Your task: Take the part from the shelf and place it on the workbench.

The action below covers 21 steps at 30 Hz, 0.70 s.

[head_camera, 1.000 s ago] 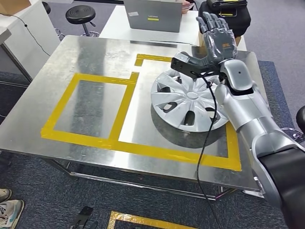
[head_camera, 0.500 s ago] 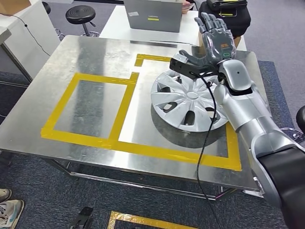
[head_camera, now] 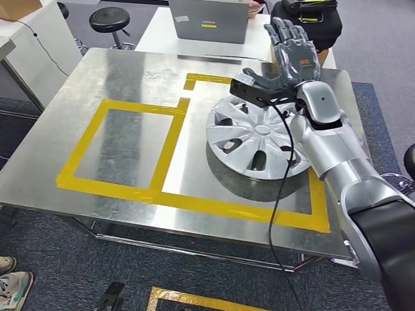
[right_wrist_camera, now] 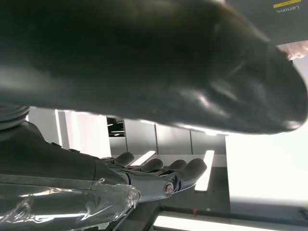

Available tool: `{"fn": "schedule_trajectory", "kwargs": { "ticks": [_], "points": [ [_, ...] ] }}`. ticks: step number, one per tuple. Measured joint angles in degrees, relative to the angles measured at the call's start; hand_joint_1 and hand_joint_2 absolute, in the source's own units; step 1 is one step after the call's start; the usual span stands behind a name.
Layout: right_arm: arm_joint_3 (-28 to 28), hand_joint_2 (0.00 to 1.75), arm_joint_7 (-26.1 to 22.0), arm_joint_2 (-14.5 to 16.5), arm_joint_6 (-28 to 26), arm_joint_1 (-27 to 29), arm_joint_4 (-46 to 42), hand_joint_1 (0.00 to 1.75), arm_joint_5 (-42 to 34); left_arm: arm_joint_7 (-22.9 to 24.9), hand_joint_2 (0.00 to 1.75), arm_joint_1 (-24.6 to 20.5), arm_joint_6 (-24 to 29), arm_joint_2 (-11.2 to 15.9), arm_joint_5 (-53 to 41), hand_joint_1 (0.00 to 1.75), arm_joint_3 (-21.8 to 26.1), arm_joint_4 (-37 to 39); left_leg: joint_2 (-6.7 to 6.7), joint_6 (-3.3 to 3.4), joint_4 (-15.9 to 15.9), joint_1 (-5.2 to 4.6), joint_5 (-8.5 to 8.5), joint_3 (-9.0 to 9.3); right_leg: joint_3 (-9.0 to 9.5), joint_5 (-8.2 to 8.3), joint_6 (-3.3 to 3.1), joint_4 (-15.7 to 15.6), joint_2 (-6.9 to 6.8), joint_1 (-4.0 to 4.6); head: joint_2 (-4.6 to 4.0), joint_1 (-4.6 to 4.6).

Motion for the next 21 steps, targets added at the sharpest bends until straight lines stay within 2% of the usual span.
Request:
{"fn": "schedule_trajectory", "kwargs": {
  "ticks": [3,5,6,9,10,11,12,14,15,16,19,20,21],
  "points": [
    [0.0,0.00,0.0,0.0,0.0,0.0,0.1,0.00,0.0,0.1,0.00,0.0,0.0,0.0,0.1,0.00,0.1,0.0,0.03,0.43,-0.1,-0.09,0.17,0.15,0.17,0.12,0.45,-0.2,0.03,-0.12,0.00,-0.02],
    [0.0,0.00,0.0,0.0,-0.1,0.0,0.1,0.00,-0.1,0.2,0.00,0.0,0.0,-0.1,0.1,0.00,0.1,0.0,0.19,0.73,-0.7,0.22,0.61,0.51,-0.10,-0.93,0.77,0.6,-0.05,-0.04,0.00,0.07],
    [0.0,0.00,0.0,0.0,-0.1,0.0,0.2,0.00,-0.1,0.3,0.00,0.0,0.0,-0.1,0.2,0.00,0.2,0.0,0.29,0.84,-1.0,0.42,0.79,0.67,-0.70,-2.41,0.93,2.4,-0.14,-0.01,0.00,0.15],
    [0.0,0.00,0.0,0.0,-0.2,0.3,0.4,0.00,-0.1,0.3,0.00,-0.1,0.0,-0.1,0.1,0.00,0.5,0.0,0.45,0.89,-1.2,0.72,1.01,0.65,-4.08,-8.46,1.46,12.5,-0.49,-0.19,0.00,0.26],
    [0.0,0.00,0.0,0.0,-0.2,0.5,0.5,0.00,-0.1,0.3,0.00,-0.1,0.0,-0.2,0.0,0.00,0.6,0.0,0.48,0.79,-1.2,0.82,1.15,0.52,-4.54,-9.34,1.66,14.6,-0.57,-0.26,0.00,0.26],
    [0.0,0.00,0.0,0.0,-0.2,0.6,0.6,0.00,-0.1,0.3,0.00,0.0,0.0,-0.2,-0.1,0.00,0.7,0.0,0.49,0.62,-1.2,0.97,1.35,0.35,-3.96,-9.18,1.86,14.6,-0.63,-0.35,0.00,0.28],
    [0.0,0.00,0.0,0.0,-0.2,0.6,0.7,0.00,-0.1,0.3,0.00,0.0,0.0,-0.2,-0.1,0.00,0.7,0.0,0.48,0.36,-1.2,1.15,1.62,0.12,-2.25,-8.20,2.06,12.5,-0.67,-0.48,0.00,0.28],
    [0.0,0.00,0.0,0.0,-0.2,0.3,0.8,0.00,-0.1,0.3,0.00,-0.1,0.0,-0.2,-0.2,0.00,0.8,0.0,0.42,-0.37,-1.0,1.47,2.21,-0.36,2.91,-5.89,2.47,4.8,-0.66,-0.76,0.00,0.34],
    [0.0,0.00,0.0,0.1,-0.2,0.1,0.8,0.00,-0.1,0.3,0.00,-0.1,0.0,-0.2,-0.2,0.00,0.8,0.0,0.38,-0.75,-1.0,1.53,2.48,-0.51,4.77,-4.98,2.34,2.0,-0.50,-0.82,0.00,0.37],
    [0.0,0.00,0.0,0.1,-0.3,0.0,0.8,0.00,-0.1,0.3,0.00,-0.1,0.0,-0.2,-0.2,0.00,0.8,0.0,0.33,-1.12,-0.8,1.53,2.79,-0.61,5.74,-4.59,2.05,0.4,-0.33,-0.82,0.00,0.41],
    [0.0,0.00,0.0,0.2,-0.3,-0.3,0.8,0.00,-0.1,0.3,0.00,-0.1,0.0,-0.2,-0.2,0.00,0.8,0.0,0.30,-2.20,-1.1,1.62,3.68,-0.84,5.02,-3.69,0.41,0.4,-0.12,-0.66,0.00,0.39],
    [0.0,0.00,0.0,0.3,-0.3,-0.3,0.8,0.00,-0.1,0.3,0.00,0.0,0.0,-0.2,-0.2,0.00,0.8,0.0,0.47,-2.54,-0.7,1.69,2.83,-1.15,4.54,-3.15,-0.13,0.4,-0.19,-0.69,0.00,0.32],
    [0.0,0.00,0.0,0.3,-0.3,-0.4,0.9,0.00,-0.1,0.4,0.00,0.1,0.0,-0.2,-0.2,0.00,0.8,0.0,0.67,-2.85,0.7,1.76,0.87,-1.74,3.98,-2.53,-0.63,0.4,-0.28,-0.77,0.00,0.26]
  ]
}}
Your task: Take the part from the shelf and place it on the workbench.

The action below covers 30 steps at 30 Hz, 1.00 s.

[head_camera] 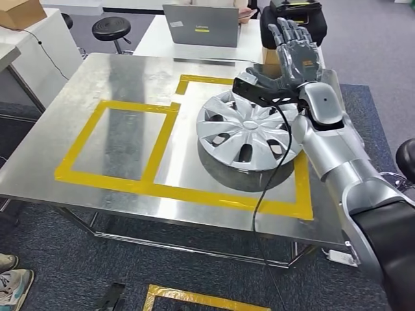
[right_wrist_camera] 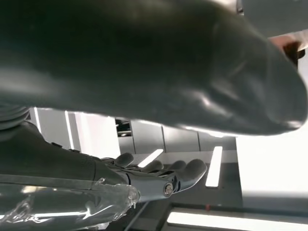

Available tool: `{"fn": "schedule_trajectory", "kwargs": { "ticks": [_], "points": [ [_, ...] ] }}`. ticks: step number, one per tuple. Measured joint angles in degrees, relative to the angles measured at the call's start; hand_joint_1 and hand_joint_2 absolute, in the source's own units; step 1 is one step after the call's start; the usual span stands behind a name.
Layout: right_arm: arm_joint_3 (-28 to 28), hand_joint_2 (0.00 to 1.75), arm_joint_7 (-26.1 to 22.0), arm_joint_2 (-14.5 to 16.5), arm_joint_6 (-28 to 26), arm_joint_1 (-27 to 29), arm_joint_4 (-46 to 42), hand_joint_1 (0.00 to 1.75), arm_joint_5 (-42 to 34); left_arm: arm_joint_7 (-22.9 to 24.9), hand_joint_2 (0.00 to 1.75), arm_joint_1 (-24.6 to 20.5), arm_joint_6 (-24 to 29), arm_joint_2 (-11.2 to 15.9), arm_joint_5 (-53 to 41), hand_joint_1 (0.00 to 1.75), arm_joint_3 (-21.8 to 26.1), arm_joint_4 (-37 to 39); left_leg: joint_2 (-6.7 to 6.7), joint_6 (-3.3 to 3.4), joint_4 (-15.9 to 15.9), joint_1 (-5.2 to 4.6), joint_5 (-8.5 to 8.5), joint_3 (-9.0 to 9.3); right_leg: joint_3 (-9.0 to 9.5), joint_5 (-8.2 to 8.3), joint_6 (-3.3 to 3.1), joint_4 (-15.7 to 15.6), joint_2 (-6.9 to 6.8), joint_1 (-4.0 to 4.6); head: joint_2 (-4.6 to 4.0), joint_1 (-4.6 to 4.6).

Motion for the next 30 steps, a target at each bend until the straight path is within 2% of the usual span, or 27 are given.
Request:
{"fn": "schedule_trajectory", "kwargs": {
  "ticks": [1,3,4,5,6,7,8,10,11,13,14,15,16,18,19,20,21,22,23,24,25,26,27,28,29,30],
  "points": [
    [0.0,0.00,0.0,0.1,0.0,-0.1,0.0,0.00,0.0,0.0,0.00,0.0,0.0,0.0,0.0,0.00,0.0,0.0,0.20,-0.24,2.6,0.06,-2.80,-0.82,-0.59,0.59,-0.34,0.0,-0.07,-0.05,0.00,-0.10],
    [0.0,0.00,0.0,0.1,0.0,-0.2,0.0,0.00,0.0,0.0,0.00,-0.2,0.0,-0.1,0.0,0.00,0.0,0.0,0.34,-0.60,10.4,0.10,-8.58,-2.73,-1.94,1.70,-0.59,0.0,-0.21,0.01,0.00,-0.19],
    [0.0,0.00,0.0,0.1,0.0,-0.2,0.0,0.00,0.0,0.0,0.00,-0.2,-0.1,-0.1,0.0,0.00,0.0,0.0,0.35,-0.69,13.7,0.10,-10.03,-3.19,-2.64,2.24,-0.57,0.0,-0.31,0.05,0.00,-0.20],
    [0.0,0.00,0.0,0.1,0.0,-0.2,0.0,0.00,0.0,0.0,0.00,-0.3,-0.1,-0.2,0.0,0.00,0.0,0.0,0.35,-0.71,15.8,0.10,-10.42,-3.00,-3.37,2.80,-0.50,0.0,-0.41,0.08,0.00,-0.19],
    [0.0,0.00,0.0,0.1,0.0,-0.2,0.1,0.00,0.0,0.0,0.00,-0.3,-0.1,-0.2,-0.1,0.00,0.0,0.0,0.35,-0.66,15.9,0.10,-9.81,-1.85,-4.09,3.35,-0.40,0.0,-0.47,0.11,0.00,-0.19],
    [0.0,0.00,0.0,0.1,0.0,-0.3,0.1,0.00,0.0,0.0,0.00,-0.3,-0.1,-0.2,-0.1,0.00,0.0,0.0,0.36,-0.55,14.1,0.10,-8.86,0.30,-4.75,3.90,-0.26,0.0,-0.51,0.12,0.00,-0.20],
    [0.0,0.00,0.0,0.1,-0.1,-0.4,0.1,0.00,0.0,0.0,0.00,-0.4,-0.1,-0.2,-0.1,0.00,0.0,0.0,0.40,-0.39,11.1,0.11,-8.39,3.32,-5.34,4.42,-0.08,0.0,-0.53,0.12,0.00,-0.20],
    [-0.1,0.00,0.0,0.1,-0.2,-0.7,0.0,0.00,0.0,0.0,0.00,-0.7,-0.1,-0.2,-0.1,0.00,0.0,0.0,0.45,0.13,4.1,-0.08,-9.18,9.02,-6.26,5.39,0.44,0.1,-0.63,0.20,0.00,-0.15],
    [-0.1,0.00,0.0,0.0,-0.2,-0.7,0.0,0.00,0.0,0.0,0.00,-0.8,-0.1,-0.2,-0.1,0.00,0.0,0.0,0.46,0.50,1.8,-0.26,-9.77,10.53,-6.52,5.94,0.78,-0.1,-0.69,0.17,0.00,-0.13],
    [-0.1,0.00,0.0,0.0,-0.3,-0.5,0.2,0.00,0.0,0.0,0.00,-0.9,-0.1,-0.2,-0.1,0.00,0.0,0.0,0.48,1.44,0.3,-0.57,-9.60,10.73,-6.83,7.08,1.52,-0.5,-0.74,-0.03,0.00,-0.12],
    [-0.1,0.00,0.0,0.0,-0.3,-0.2,0.3,0.00,0.0,0.0,0.00,-0.8,-0.1,-0.1,-0.1,0.00,0.0,0.0,0.53,1.91,0.2,-0.62,-9.02,10.41,-7.11,6.84,1.83,-0.5,-0.74,-0.17,0.00,-0.09],
    [-0.1,0.00,0.0,-0.1,-0.3,0.1,0.3,0.00,0.0,0.0,0.00,-0.8,-0.2,-0.1,-0.2,0.00,0.0,0.0,0.59,2.40,0.0,-0.59,-8.41,10.01,-7.58,5.59,2.07,0.5,-0.73,-0.23,0.00,-0.01],
    [-0.1,0.00,0.0,-0.1,-0.3,0.2,0.4,0.00,-0.1,0.0,0.00,-0.8,-0.2,0.0,-0.2,0.00,0.0,0.0,0.65,2.80,-0.1,-0.52,-7.76,9.50,-8.31,3.40,2.25,2.6,-0.70,-0.24,0.00,0.05],
    [-0.1,0.00,0.0,-0.1,-0.3,0.2,0.5,0.00,-0.1,0.0,0.00,-0.8,-0.2,0.1,-0.3,0.00,0.0,0.0,0.68,3.28,-0.1,-0.55,-6.62,8.24,-10.02,-2.00,2.44,9.7,-0.68,-0.12,0.00,0.19],
    [-0.1,0.00,-0.1,-0.1,-0.3,0.3,0.5,0.00,-0.1,0.0,0.00,-0.8,-0.2,0.1,-0.4,0.00,0.0,0.0,0.68,3.33,-0.1,-0.56,-6.03,7.55,-10.56,-3.61,2.49,13.1,-0.67,-0.04,0.00,0.19],
    [-0.1,0.00,-0.1,-0.1,-0.3,0.3,0.6,0.00,-0.1,0.0,0.00,-0.8,-0.2,0.0,-0.4,0.00,0.0,0.0,0.67,3.35,-0.1,-0.57,-5.42,6.81,-10.51,-4.06,2.47,15.2,-0.67,0.05,0.00,0.20],
    [-0.1,0.00,-0.1,-0.1,-0.3,0.3,0.6,0.00,-0.1,0.0,0.00,-0.7,-0.2,0.0,-0.4,0.00,0.0,0.0,0.67,3.31,-0.1,-0.57,-4.78,6.01,-9.61,-3.45,2.39,15.6,-0.67,0.12,0.00,0.22],
    [-0.1,0.00,-0.1,-0.1,-0.3,0.3,0.7,0.00,-0.1,0.0,0.00,-0.7,-0.3,0.0,-0.4,0.00,0.0,0.0,0.66,3.22,-0.1,-0.56,-4.13,5.23,-7.68,-2.22,2.25,13.9,-0.67,0.17,0.00,0.21],
    [-0.1,0.00,-0.1,-0.1,-0.3,0.1,0.7,0.00,-0.1,0.0,0.00,-0.7,-0.3,-0.1,-0.4,0.00,0.0,0.0,0.66,3.08,0.0,-0.56,-3.52,4.54,-4.91,-1.28,2.06,10.8,-0.65,0.22,0.00,0.22],
    [-0.1,0.00,-0.1,-0.1,-0.4,-0.1,0.6,0.00,-0.1,0.0,0.00,-0.7,-0.3,-0.1,-0.5,0.00,0.0,0.0,0.63,2.86,0.0,-0.63,-2.95,3.93,-1.66,-1.22,1.89,6.7,-0.65,0.33,0.00,0.23],
    [-0.1,0.00,-0.1,-0.1,-0.4,-0.3,0.6,0.00,-0.1,0.0,0.00,-0.7,-0.4,-0.1,-0.5,0.00,0.0,0.0,0.62,2.58,0.0,-0.67,-2.36,3.54,0.87,-1.58,1.74,3.2,-0.64,0.45,0.00,0.16],
    [-0.1,0.00,-0.1,0.0,-0.5,-0.5,0.6,0.00,-0.1,0.0,0.00,-0.7,-0.4,-0.1,-0.5,0.00,0.0,0.0,0.60,2.25,0.0,-0.67,-1.81,3.32,2.42,-2.14,1.59,0.7,-0.61,0.59,0.00,0.23],
    [-0.1,0.00,-0.1,0.0,-0.6,-0.6,0.6,0.00,-0.1,0.0,0.00,-0.8,-0.5,-0.1,-0.5,0.00,0.0,0.0,0.58,1.89,-0.2,-0.63,-1.22,3.18,3.01,-2.41,1.37,-0.5,-0.60,0.76,0.01,0.30],
    [-0.1,0.00,-0.1,0.0,-0.6,-0.6,0.6,0.00,-0.2,0.0,0.00,-0.7,-0.5,-0.1,-0.5,0.00,0.0,0.0,0.57,1.51,-0.5,-0.55,-0.61,3.13,2.62,-1.96,1.02,-0.7,-0.62,0.84,0.01,0.37],
    [-0.1,0.00,-0.1,0.0,-0.6,-0.7,0.6,0.00,-0.2,0.1,0.00,-0.7,-0.6,-0.1,-0.5,0.00,0.0,0.0,0.57,1.13,-0.5,-0.45,-0.63,2.93,2.30,-1.33,0.58,-1.0,-0.71,0.81,0.01,0.52],
    [-0.1,0.00,-0.1,0.0,-0.6,-0.7,0.6,0.00,-0.2,0.1,0.00,-0.6,-0.6,-0.1,-0.5,0.00,0.0,0.0,0.58,0.78,0.0,-0.38,-1.66,2.54,1.89,-0.55,0.07,-1.1,-0.81,0.74,0.01,0.45]
  ]
}}
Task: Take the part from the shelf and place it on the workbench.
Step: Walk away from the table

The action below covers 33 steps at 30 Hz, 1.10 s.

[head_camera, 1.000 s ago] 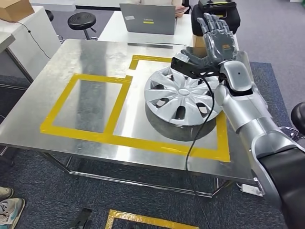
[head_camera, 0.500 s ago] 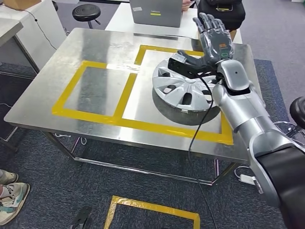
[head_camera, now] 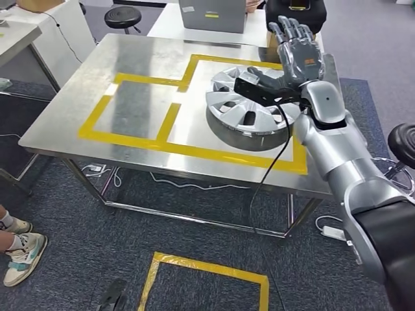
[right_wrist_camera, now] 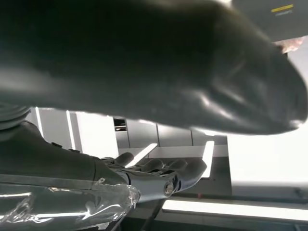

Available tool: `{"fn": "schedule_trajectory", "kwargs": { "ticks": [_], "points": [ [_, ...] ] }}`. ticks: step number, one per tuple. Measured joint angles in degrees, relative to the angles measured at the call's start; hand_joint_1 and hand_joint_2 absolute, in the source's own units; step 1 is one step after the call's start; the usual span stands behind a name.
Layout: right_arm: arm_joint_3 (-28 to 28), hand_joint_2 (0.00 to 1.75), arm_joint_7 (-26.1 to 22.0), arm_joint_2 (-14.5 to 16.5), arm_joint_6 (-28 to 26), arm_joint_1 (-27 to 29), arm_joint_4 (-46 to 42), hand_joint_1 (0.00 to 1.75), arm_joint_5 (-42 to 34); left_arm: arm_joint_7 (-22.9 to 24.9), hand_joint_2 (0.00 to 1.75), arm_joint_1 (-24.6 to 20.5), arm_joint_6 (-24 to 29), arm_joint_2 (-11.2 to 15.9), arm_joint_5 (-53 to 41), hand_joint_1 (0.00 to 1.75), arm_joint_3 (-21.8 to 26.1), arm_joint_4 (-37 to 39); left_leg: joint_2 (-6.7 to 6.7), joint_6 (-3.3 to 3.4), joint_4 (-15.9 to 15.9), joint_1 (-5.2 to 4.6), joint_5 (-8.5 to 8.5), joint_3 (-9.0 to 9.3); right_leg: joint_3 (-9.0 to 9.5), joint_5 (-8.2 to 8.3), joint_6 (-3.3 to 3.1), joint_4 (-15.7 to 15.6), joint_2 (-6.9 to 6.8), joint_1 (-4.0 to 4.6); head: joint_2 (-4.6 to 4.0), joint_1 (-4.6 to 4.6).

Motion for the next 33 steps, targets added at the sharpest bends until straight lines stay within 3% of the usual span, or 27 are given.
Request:
{"fn": "schedule_trajectory", "kwargs": {
  "ticks": [2,4,5,6,8,9,11,12,14,15,16,19,20,21,22,24,26,27,29,31,33],
  "points": [
    [0.0,0.00,0.0,0.0,0.0,0.0,0.0,0.00,0.0,0.1,0.00,0.0,-0.1,0.0,0.0,0.00,0.0,0.0,0.04,-0.58,4.5,0.16,-5.05,-1.57,-1.31,1.66,-0.67,-0.3,-0.15,-0.24,-0.01,-0.18],
    [0.0,0.00,0.0,0.1,-0.1,0.0,0.0,0.00,-0.1,0.1,0.00,0.0,-0.1,0.0,0.0,0.00,0.0,0.0,0.04,-1.01,11.8,0.34,-9.87,-3.31,-3.13,3.14,-0.78,-0.4,-0.16,-0.27,-0.01,-0.28],
    [0.0,0.00,0.0,0.1,-0.1,0.1,0.0,0.00,-0.1,0.1,0.00,0.0,-0.1,0.0,0.0,0.00,0.0,0.0,0.04,-1.17,14.6,0.44,-10.47,-3.61,-4.07,3.88,-0.72,-0.4,-0.19,-0.27,-0.01,-0.29],
    [0.0,0.00,0.0,0.1,-0.1,0.2,0.0,0.00,-0.1,0.1,0.00,0.0,-0.1,0.0,0.0,0.00,0.0,0.0,0.05,-1.30,15.9,0.55,-9.81,-3.21,-5.08,4.66,-0.62,-0.3,-0.22,-0.28,0.00,-0.29],
    [0.0,0.00,0.0,0.1,-0.1,0.1,0.0,0.00,-0.1,0.1,0.00,-0.1,-0.1,0.0,0.0,0.00,0.0,0.0,0.05,-1.50,13.7,0.83,-7.25,0.20,-7.04,6.22,-0.25,-0.3,-0.26,-0.35,0.00,-0.29],
    [0.0,0.00,0.0,0.1,-0.1,0.1,0.0,0.00,-0.2,0.1,0.00,-0.2,-0.1,0.0,0.0,0.00,0.0,0.0,0.08,-1.58,10.6,0.97,-6.95,3.29,-7.90,6.92,0.05,-0.2,-0.24,-0.33,0.00,-0.31],
    [-0.2,0.00,0.0,0.0,-0.2,-0.1,-0.1,0.00,-0.3,0.1,0.00,-0.4,-0.1,-0.1,0.0,0.00,0.0,0.0,0.01,-1.16,3.5,0.93,-8.75,8.77,-9.16,8.29,0.73,-0.1,-0.26,-0.32,0.00,-0.21],
    [-0.2,0.00,0.0,0.0,-0.3,0.0,-0.1,0.00,-0.3,0.1,0.00,-0.4,-0.1,-0.1,0.0,0.00,0.0,0.0,-0.03,-0.74,1.2,0.73,-9.51,10.15,-9.53,9.05,1.08,-0.3,-0.31,-0.39,0.00,-0.18],
    [-0.4,0.00,0.0,-0.1,-0.5,0.7,0.0,0.00,-0.5,0.1,0.00,-0.2,-0.1,0.0,0.0,0.00,0.0,0.0,-0.03,0.39,-0.1,0.39,-9.08,9.82,-10.07,10.29,1.73,-0.8,-0.37,-0.78,0.00,-0.16],
    [-0.4,0.00,-0.1,-0.1,-0.5,1.2,0.1,0.00,-0.6,0.1,0.00,0.0,-0.1,0.0,0.0,0.00,0.0,0.0,0.02,0.92,-0.2,0.32,-8.43,9.37,-10.42,9.62,2.00,-0.5,-0.35,-0.97,-0.01,-0.12],
    [-0.5,0.00,-0.1,-0.2,-0.6,1.7,0.1,0.00,-0.7,0.1,0.00,0.1,-0.1,0.1,0.0,0.00,0.0,0.0,0.08,1.41,-0.3,0.33,-7.77,8.83,-10.98,7.84,2.18,0.9,-0.33,-1.04,-0.01,-0.05],
    [-1.0,0.00,-0.2,-0.3,-0.9,2.2,0.1,0.00,-0.9,0.1,0.00,0.1,-0.1,0.2,0.0,0.00,0.0,0.0,0.11,2.21,-0.3,0.15,-5.81,6.71,-13.32,-0.45,2.35,11.4,-0.26,-0.86,-0.01,0.15],
    [-1.1,0.00,-0.2,-0.4,-1.0,2.3,0.1,0.00,-1.0,0.1,0.00,0.1,-0.1,0.2,0.0,0.00,0.0,0.0,0.11,2.26,-0.3,0.09,-5.13,5.92,-13.61,-1.57,2.32,14.7,-0.22,-0.75,-0.01,0.16],
    [-1.2,0.00,-0.2,-0.4,-1.0,2.4,0.1,0.00,-1.1,0.0,0.00,0.2,-0.1,0.2,0.0,0.00,0.0,0.0,0.11,2.25,-0.3,0.05,-4.47,5.12,-13.19,-1.39,2.22,16.4,-0.19,-0.63,-0.01,0.16],
    [-1.3,0.00,-0.2,-0.4,-1.1,2.5,0.1,0.00,-1.2,0.0,0.00,0.2,-0.1,0.3,0.0,0.00,0.0,0.0,0.11,2.18,-0.2,0.03,-3.82,4.31,-11.88,-0.29,2.08,16.1,-0.16,-0.51,-0.01,0.16],
    [-1.4,0.00,-0.2,-0.4,-1.1,2.6,0.0,0.00,-1.2,0.0,0.00,0.2,-0.1,0.2,0.0,0.00,0.0,0.0,0.10,1.87,-0.1,0.02,-2.62,2.85,-6.55,1.20,1.67,10.4,-0.11,-0.31,-0.01,0.16],
    [-1.4,0.00,-0.3,-0.4,-1.2,2.4,-0.2,0.00,-1.3,0.0,0.00,0.2,-0.1,0.2,0.0,0.00,0.0,0.0,0.13,1.34,-0.2,-0.02,-1.55,2.00,-1.28,0.14,1.34,3.0,-0.04,-0.03,-0.01,0.13],
    [-1.4,0.00,-0.3,-0.4,-1.2,2.3,-0.3,0.00,-1.5,0.0,0.00,0.2,-0.1,0.2,0.0,0.00,0.0,0.0,0.14,1.05,-0.3,0.01,-1.10,1.82,-0.04,-0.59,1.17,0.8,0.01,0.13,-0.01,0.21],
    [-1.9,0.00,-0.7,-0.5,-1.7,2.6,-0.4,0.00,-3.2,-0.4,0.00,0.3,0.2,0.2,0.0,0.00,0.0,0.0,0.14,0.38,-0.8,0.17,-0.22,1.70,0.03,-0.06,0.57,-0.3,0.03,0.27,-0.01,0.35],
    [-3.0,0.00,-1.7,-0.5,-2.6,3.4,-0.6,0.00,-6.4,-0.8,0.00,0.4,0.7,0.3,0.3,0.00,0.0,0.0,0.14,-0.27,-0.1,0.22,-1.43,1.18,-0.23,0.70,-0.07,-0.9,-0.05,0.19,-0.01,0.35],
    [-4.9,0.00,-3.3,-0.7,-3.8,5.0,-1.1,0.00,-10.3,-1.2,0.00,0.7,0.9,0.3,0.7,0.00,0.1,0.0,0.16,0.68,0.4,0.25,-4.76,1.39,-0.83,1.14,-0.07,-0.9,0.09,0.31,-0.01,0.21]
  ]
}}
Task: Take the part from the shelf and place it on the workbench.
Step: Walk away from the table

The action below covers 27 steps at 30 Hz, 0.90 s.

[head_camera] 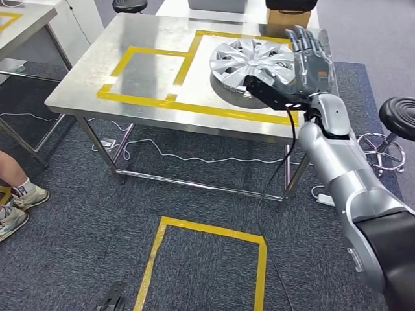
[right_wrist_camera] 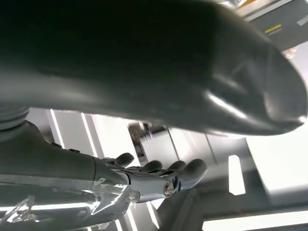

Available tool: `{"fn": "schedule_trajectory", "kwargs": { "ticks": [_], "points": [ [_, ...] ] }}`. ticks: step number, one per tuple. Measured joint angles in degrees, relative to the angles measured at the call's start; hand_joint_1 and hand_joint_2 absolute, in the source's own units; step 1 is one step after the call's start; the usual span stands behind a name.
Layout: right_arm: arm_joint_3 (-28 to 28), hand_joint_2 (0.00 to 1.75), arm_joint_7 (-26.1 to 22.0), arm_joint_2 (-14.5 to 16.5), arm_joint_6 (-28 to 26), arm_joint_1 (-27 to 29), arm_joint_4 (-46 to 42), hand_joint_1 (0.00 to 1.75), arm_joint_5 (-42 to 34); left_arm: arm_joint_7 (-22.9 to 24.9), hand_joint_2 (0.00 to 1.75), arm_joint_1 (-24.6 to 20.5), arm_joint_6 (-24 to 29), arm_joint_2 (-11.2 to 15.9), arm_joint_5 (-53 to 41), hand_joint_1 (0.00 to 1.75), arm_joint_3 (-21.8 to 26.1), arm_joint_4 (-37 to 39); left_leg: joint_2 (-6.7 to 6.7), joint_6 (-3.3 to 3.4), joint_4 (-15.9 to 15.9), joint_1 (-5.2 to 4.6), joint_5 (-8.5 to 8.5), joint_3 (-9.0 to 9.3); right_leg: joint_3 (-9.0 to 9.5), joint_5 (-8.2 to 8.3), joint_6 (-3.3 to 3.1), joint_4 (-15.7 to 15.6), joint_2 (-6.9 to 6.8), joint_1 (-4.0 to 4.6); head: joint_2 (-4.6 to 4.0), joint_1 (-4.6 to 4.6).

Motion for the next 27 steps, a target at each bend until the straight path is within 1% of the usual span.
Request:
{"fn": "schedule_trajectory", "kwargs": {
  "ticks": [1,2,3,4,5,6,7,9,13,14,15,17,18,20,23,25,27],
  "points": [
    [-1.2,0.00,-1.1,-0.2,-0.7,1.2,-0.4,0.00,-2.3,-0.2,0.00,0.2,0.1,0.0,0.2,0.00,0.0,0.0,0.00,0.81,-0.4,0.02,0.68,0.25,-0.34,0.12,0.07,0.1,0.13,0.17,0.00,-0.04],
    [-2.6,0.00,-2.4,-0.3,-1.6,2.7,-0.8,0.00,-5.0,-0.4,0.00,0.4,0.2,0.0,0.5,0.00,0.1,0.0,0.00,1.25,-1.5,0.10,1.82,0.64,-0.54,0.32,0.09,0.1,0.26,0.30,0.00,-0.19],
    [-4.4,0.00,-4.1,-0.5,-2.6,4.7,-1.4,0.00,-8.2,-0.6,0.00,0.7,0.4,0.0,0.8,0.00,0.2,0.0,-0.01,0.74,-2.2,0.20,3.98,0.63,-0.73,0.56,-0.01,0.1,0.30,0.39,0.00,-0.30],
    [-6.6,0.00,-5.9,-0.6,-3.4,7.2,-1.8,0.00,-11.7,-0.8,0.00,1.0,0.7,0.0,1.1,0.00,0.4,0.0,-0.03,0.10,-2.7,0.30,5.56,0.62,-0.87,0.76,-0.02,0.0,0.29,0.44,0.00,-0.38],
    [-9.2,0.00,-8.2,-0.7,-4.2,10.1,-2.0,0.00,-15.5,-1.2,0.00,1.3,0.9,0.0,1.5,0.00,0.6,0.0,-0.06,-0.51,-2.8,0.39,5.55,0.59,-0.94,0.88,-0.05,0.0,0.24,0.46,0.00,-0.50],
    [-12.1,0.00,-10.9,-0.8,-4.8,13.3,-1.6,0.00,-19.3,-1.7,0.00,1.8,1.2,0.0,1.8,0.00,1.0,0.0,-0.09,-0.78,-3.0,0.44,5.77,0.53,-0.97,0.92,-0.05,0.0,0.15,0.47,0.00,-0.45],
    [-14.9,0.00,-13.6,-0.8,-5.4,16.4,-0.8,0.00,-22.2,-2.1,0.00,2.3,1.4,0.0,2.1,0.00,1.3,0.0,-0.15,-0.59,-3.0,0.44,5.67,0.50,-0.95,0.91,-0.03,0.0,0.03,0.48,0.00,-0.46],
    [-18.4,0.00,-17.3,-0.7,-6.0,20.1,0.9,0.00,-25.5,-2.6,0.00,2.9,1.6,0.0,2.3,0.00,1.7,0.0,-0.22,-0.67,-3.0,0.43,5.76,0.44,-0.92,0.89,-0.01,0.0,-0.12,0.49,0.00,-0.43],
    [-19.9,0.00,-18.6,-0.7,-6.3,21.8,1.8,0.00,-26.0,-2.7,0.00,3.2,1.7,0.0,2.3,0.00,1.7,0.0,-0.29,-0.66,-3.0,0.41,5.78,0.36,-0.97,0.90,0.01,0.0,-0.17,0.47,0.00,-0.43],
    [-21.0,0.00,-19.3,-0.7,-6.5,23.1,2.3,0.00,-26.2,-2.8,0.44,3.4,1.7,0.1,2.4,0.00,1.8,0.0,-0.32,-0.64,-3.0,0.37,5.82,0.28,-1.06,0.94,0.04,0.0,-0.18,0.44,0.00,-0.43],
    [-23.0,0.00,-18.5,-0.6,-6.0,24.7,3.6,0.00,-26.5,-2.8,0.87,3.6,1.8,0.1,2.3,0.00,2.0,0.0,-0.31,-0.64,-3.0,0.33,5.89,0.13,-1.26,1.03,0.07,0.0,-0.11,0.39,0.00,-0.44],
    [-27.3,0.00,-14.8,-0.3,-3.4,28.1,6.5,0.00,-27.8,-2.6,1.75,3.7,2.1,0.2,1.8,0.00,2.5,0.0,-0.28,-0.65,-3.0,0.28,5.98,-0.08,-1.64,1.13,0.14,-0.1,-0.03,0.30,0.00,-0.45],
    [-29.3,0.00,-12.4,0.1,-1.4,29.9,8.3,0.00,-28.7,-2.5,1.75,3.7,2.3,0.2,1.5,0.00,2.6,0.0,-0.28,-0.64,-3.0,0.29,5.98,-0.11,-1.75,1.11,0.17,-0.1,-0.06,0.29,0.00,-0.45],
    [-31.8,0.00,-9.7,1.2,2.0,34.0,11.2,0.00,-30.7,-2.5,1.75,3.8,2.9,0.1,1.1,0.00,2.6,0.0,-0.44,-0.53,-3.0,0.33,5.85,0.01,-1.64,0.90,0.18,-0.2,-0.35,0.32,0.00,-0.44],
    [-35.3,0.00,-4.4,4.3,7.0,42.1,16.1,0.00,-32.8,-2.5,1.75,4.1,3.8,0.1,0.9,0.00,2.6,0.0,-0.61,-0.51,-3.0,0.29,5.76,0.01,-1.26,0.82,0.15,-0.2,-0.54,0.35,0.00,-0.43],
    [-36.9,0.00,-1.5,6.8,8.7,47.2,18.2,0.00,-33.4,-2.5,1.75,4.1,4.3,0.2,0.9,0.00,2.6,0.0,-0.60,-0.58,-3.0,0.26,5.76,-0.08,-1.32,0.88,0.10,-0.2,-0.44,0.35,0.00,-0.45],
    [-38.0,0.00,1.3,9.2,9.8,50.8,19.7,0.00,-33.5,-2.5,1.75,4.1,4.5,0.2,0.9,0.00,2.6,0.0,-0.53,-0.63,-3.0,0.25,5.74,-0.11,-1.43,0.90,0.08,-0.1,-0.29,0.35,0.00,-0.46]
  ]
}}
